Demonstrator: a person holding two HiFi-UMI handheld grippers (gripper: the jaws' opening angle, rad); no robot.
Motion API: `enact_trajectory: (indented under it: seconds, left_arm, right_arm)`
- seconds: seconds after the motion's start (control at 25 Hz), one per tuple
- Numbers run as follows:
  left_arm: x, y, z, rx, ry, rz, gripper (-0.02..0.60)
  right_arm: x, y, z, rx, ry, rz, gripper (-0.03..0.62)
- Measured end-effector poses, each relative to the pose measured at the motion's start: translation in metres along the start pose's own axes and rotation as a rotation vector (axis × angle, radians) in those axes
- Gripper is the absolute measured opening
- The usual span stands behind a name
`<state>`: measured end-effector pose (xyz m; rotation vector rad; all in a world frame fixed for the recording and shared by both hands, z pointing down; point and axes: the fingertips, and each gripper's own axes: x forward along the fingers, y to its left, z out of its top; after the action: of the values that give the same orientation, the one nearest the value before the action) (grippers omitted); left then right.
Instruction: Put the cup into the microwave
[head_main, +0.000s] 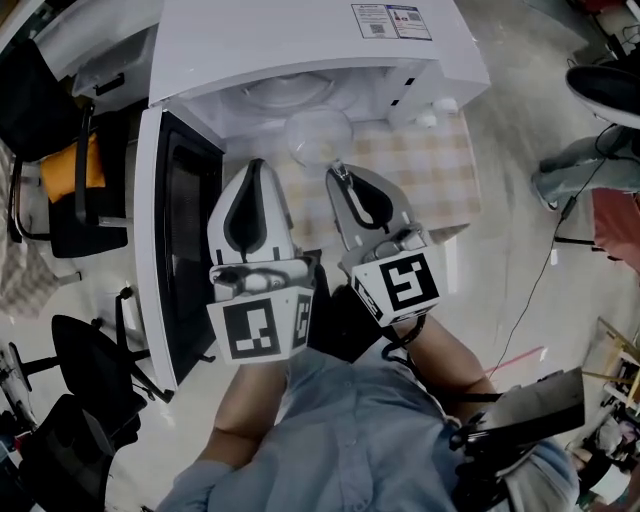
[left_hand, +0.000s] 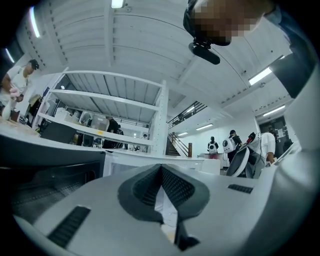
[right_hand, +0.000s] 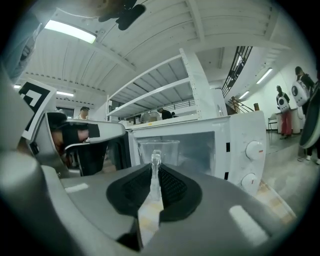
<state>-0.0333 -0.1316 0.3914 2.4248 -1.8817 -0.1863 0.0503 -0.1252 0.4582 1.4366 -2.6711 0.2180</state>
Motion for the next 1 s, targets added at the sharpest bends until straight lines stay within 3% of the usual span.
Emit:
enact_trajectory:
  seconds: [0.44, 1.0]
  left_arm:
    - [0.039, 0.028, -0.042, 0.007, 0.0, 0.044, 0.006]
    - [0.063, 0.034, -0.043, 0.005, 0.018, 0.034, 0.006]
  right_arm:
    - [0.032, -0.02, -0.031, -0.019, 0.01, -0.011, 0.028]
    - [0.076, -0.032, -0.021, -0.013, 0.028, 0.003, 0.028]
